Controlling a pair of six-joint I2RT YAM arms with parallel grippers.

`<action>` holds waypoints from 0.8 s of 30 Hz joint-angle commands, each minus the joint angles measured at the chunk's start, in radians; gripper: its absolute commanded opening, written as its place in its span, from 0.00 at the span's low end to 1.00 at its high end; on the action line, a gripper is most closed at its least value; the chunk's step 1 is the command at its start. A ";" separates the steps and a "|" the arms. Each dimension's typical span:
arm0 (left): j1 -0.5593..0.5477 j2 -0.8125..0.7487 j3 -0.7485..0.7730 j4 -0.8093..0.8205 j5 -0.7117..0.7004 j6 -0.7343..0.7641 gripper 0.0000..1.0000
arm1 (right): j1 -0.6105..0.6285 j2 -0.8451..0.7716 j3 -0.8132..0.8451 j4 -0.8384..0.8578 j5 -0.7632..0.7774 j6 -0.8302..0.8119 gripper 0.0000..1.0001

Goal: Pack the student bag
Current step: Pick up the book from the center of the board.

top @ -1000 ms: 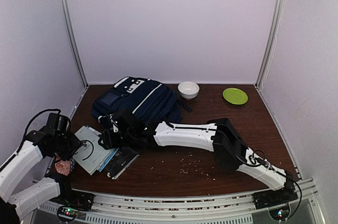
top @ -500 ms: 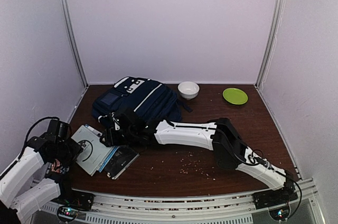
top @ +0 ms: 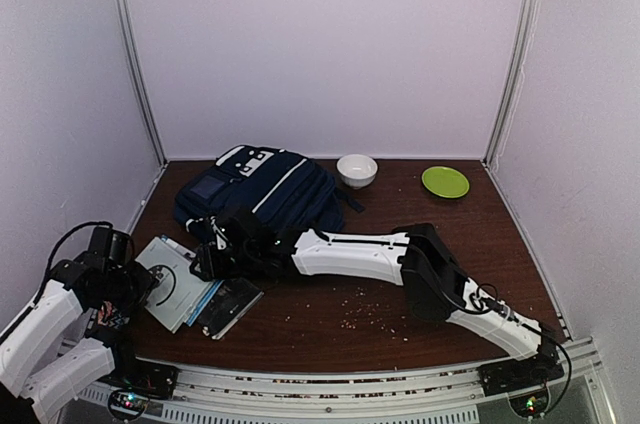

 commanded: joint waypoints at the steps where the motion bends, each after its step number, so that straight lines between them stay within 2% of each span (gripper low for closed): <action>1: 0.005 0.035 -0.037 0.076 0.059 0.031 0.87 | -0.002 -0.029 -0.070 0.021 -0.050 0.016 0.57; 9: 0.001 0.126 -0.057 0.162 0.075 0.047 0.84 | -0.002 -0.086 -0.189 0.058 -0.059 0.045 0.61; 13: 0.000 0.129 -0.057 0.175 0.074 0.049 0.82 | -0.002 -0.096 -0.207 0.106 -0.097 0.070 0.57; 24: -0.003 0.169 -0.062 0.223 0.089 0.058 0.81 | 0.006 -0.037 -0.099 0.145 -0.227 0.153 0.45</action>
